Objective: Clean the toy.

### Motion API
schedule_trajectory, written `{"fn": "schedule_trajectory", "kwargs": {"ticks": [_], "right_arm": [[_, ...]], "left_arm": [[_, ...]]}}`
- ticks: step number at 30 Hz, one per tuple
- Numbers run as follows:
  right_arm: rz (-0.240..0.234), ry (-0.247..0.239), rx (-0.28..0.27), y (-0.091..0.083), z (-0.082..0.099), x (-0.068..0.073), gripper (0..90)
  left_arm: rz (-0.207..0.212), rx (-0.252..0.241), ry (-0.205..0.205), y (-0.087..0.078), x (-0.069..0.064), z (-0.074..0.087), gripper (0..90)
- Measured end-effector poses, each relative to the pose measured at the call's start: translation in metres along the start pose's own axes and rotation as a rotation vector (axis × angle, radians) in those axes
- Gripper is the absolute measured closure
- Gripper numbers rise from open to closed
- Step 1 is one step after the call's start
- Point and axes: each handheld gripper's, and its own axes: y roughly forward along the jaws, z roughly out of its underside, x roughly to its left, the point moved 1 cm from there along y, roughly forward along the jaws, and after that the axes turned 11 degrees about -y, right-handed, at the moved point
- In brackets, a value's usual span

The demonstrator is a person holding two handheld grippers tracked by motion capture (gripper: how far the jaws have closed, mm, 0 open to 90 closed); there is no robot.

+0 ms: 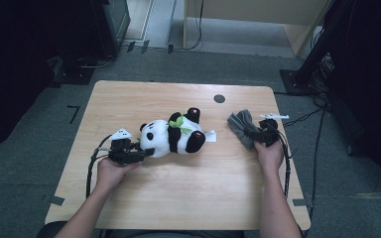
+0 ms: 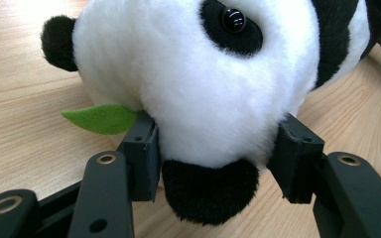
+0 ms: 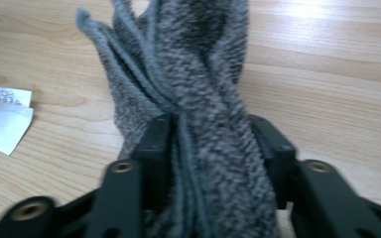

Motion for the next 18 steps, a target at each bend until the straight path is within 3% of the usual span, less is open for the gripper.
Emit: {"fn": "schedule_trajectory", "kwargs": {"ticks": [4, 13, 18], "right_arm": [[0.002, 0.023, 0.010, -0.003, -0.001, -0.002, 44.1], [0.050, -0.063, -0.039, -0.019, -0.012, 0.009, 38.2], [0.033, -0.099, -0.074, -0.035, -0.018, 0.016, 40.9]], "left_arm": [[0.001, -0.002, -0.001, 0.000, 0.001, 0.000, 44.3], [0.006, 0.001, -0.001, 0.000, 0.002, 0.000, 42.0], [0.006, 0.002, -0.001, 0.000, 0.002, -0.001, 41.6]]}}
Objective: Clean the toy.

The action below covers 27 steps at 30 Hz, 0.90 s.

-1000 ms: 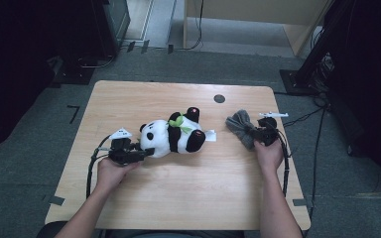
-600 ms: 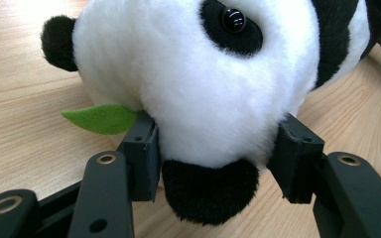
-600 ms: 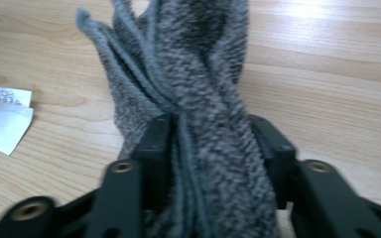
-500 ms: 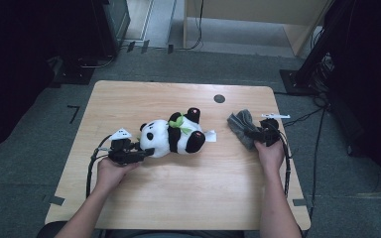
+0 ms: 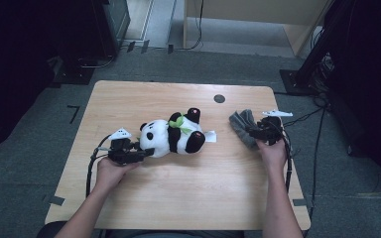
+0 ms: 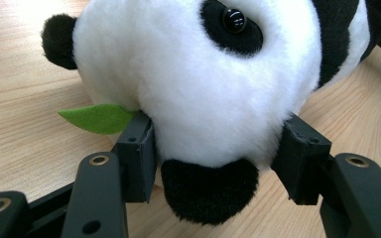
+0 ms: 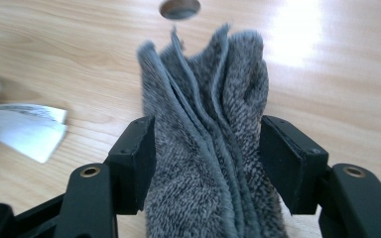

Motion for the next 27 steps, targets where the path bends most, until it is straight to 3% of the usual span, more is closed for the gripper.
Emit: {"fn": "schedule_trajectory", "kwargs": {"ticks": [8, 12, 18, 22, 27], "right_arm": [[-0.092, -0.082, -0.089, -0.015, -0.012, 0.032, 44.1], [-0.200, -0.087, -0.126, -0.011, -0.011, 0.045, 45.9], [-0.251, -0.137, -0.115, -0.005, -0.010, 0.063, 45.9], [-0.291, -0.133, -0.114, -0.002, -0.009, 0.074, 47.5], [-0.339, -0.169, -0.136, -0.009, -0.009, 0.092, 45.9]], "left_arm": [[0.001, -0.002, -0.002, 0.000, 0.001, 0.000, 41.5], [0.003, -0.002, 0.003, 0.000, 0.001, -0.001, 41.4], [0.009, 0.001, 0.012, 0.000, 0.004, -0.002, 42.2], [0.007, 0.001, 0.002, -0.001, 0.005, -0.004, 43.3], [0.009, 0.002, 0.002, 0.000, 0.005, -0.005, 43.4]]}}
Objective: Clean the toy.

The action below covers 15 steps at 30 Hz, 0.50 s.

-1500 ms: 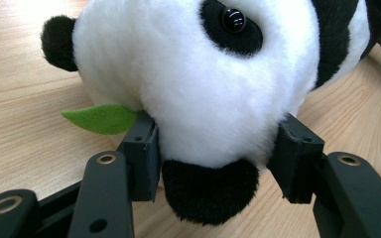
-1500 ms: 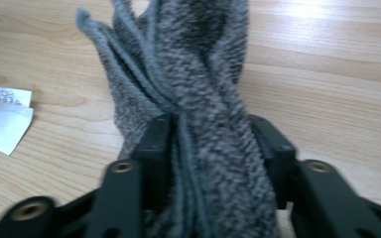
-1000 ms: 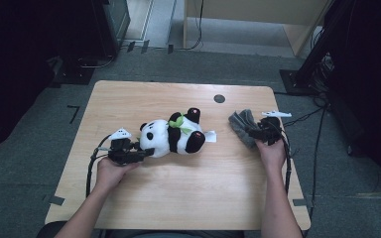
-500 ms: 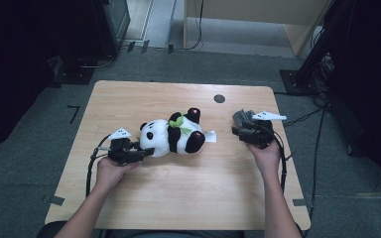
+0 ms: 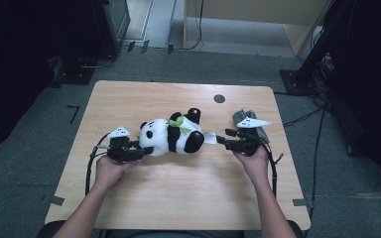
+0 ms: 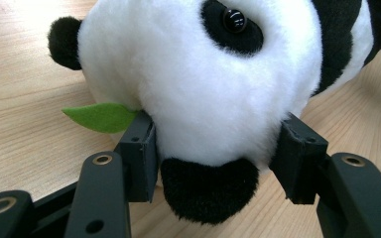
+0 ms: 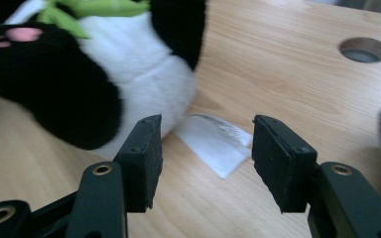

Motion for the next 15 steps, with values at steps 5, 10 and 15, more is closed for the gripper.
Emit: {"fn": "schedule_trajectory", "kwargs": {"ticks": [5, 10, 15], "right_arm": [[-0.079, -0.034, -0.011, 0.003, -0.002, 0.019, 43.6], [-0.124, -0.109, -0.010, 0.014, -0.007, 0.039, 39.9], [-0.139, -0.128, -0.013, 0.022, -0.010, 0.047, 37.2]], "left_arm": [[-0.001, -0.001, -0.003, 0.000, 0.000, 0.000, 43.5], [-0.002, -0.001, -0.002, 0.000, 0.000, 0.000, 43.5], [-0.001, -0.002, -0.001, 0.000, 0.000, -0.001, 43.5]]}}
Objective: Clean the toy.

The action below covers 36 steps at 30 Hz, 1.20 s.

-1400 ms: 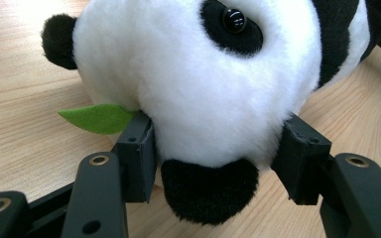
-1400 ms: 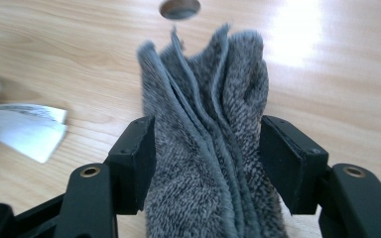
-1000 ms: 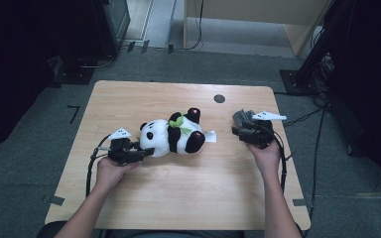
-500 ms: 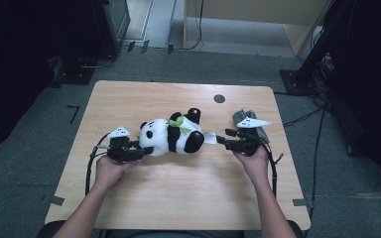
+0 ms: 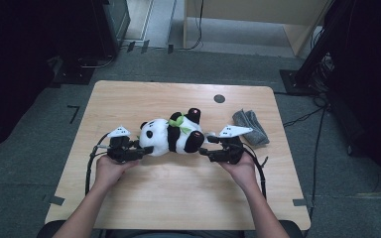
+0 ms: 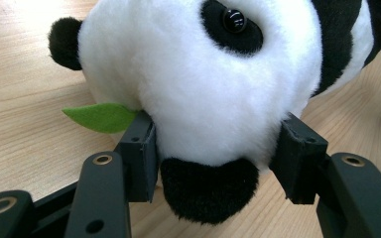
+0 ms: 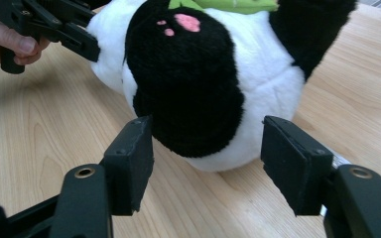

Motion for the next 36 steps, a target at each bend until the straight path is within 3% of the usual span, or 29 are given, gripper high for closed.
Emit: {"fn": "schedule_trajectory", "kwargs": {"ticks": [9, 13, 19, 23, 27, 32, 36], "right_arm": [[-0.012, 0.013, -0.038, 0.012, -0.007, 0.003, 35.0], [-0.047, 0.013, -0.047, 0.020, -0.010, 0.004, 30.7], [0.053, -0.085, -0.024, 0.030, -0.013, 0.016, 28.9], [0.110, -0.107, -0.024, 0.032, -0.015, 0.021, 36.7], [0.100, -0.085, -0.037, 0.031, -0.013, 0.017, 43.0], [0.125, -0.088, -0.026, 0.032, -0.014, 0.017, 54.5], [0.125, -0.048, 0.002, 0.031, -0.020, 0.016, 62.6]], "left_arm": [[0.002, 0.005, 0.001, 0.000, 0.000, -0.001, 43.6], [0.000, 0.002, 0.005, 0.000, 0.000, -0.001, 43.8], [0.005, 0.000, 0.002, 0.001, 0.001, -0.001, 44.1], [0.007, 0.001, 0.002, 0.001, 0.001, -0.001, 44.5], [0.009, 0.002, 0.005, 0.002, 0.001, -0.002, 44.9], [0.008, 0.005, 0.003, 0.002, 0.001, -0.003, 44.9], [0.010, 0.000, -0.007, 0.002, 0.001, -0.004, 41.4]]}}
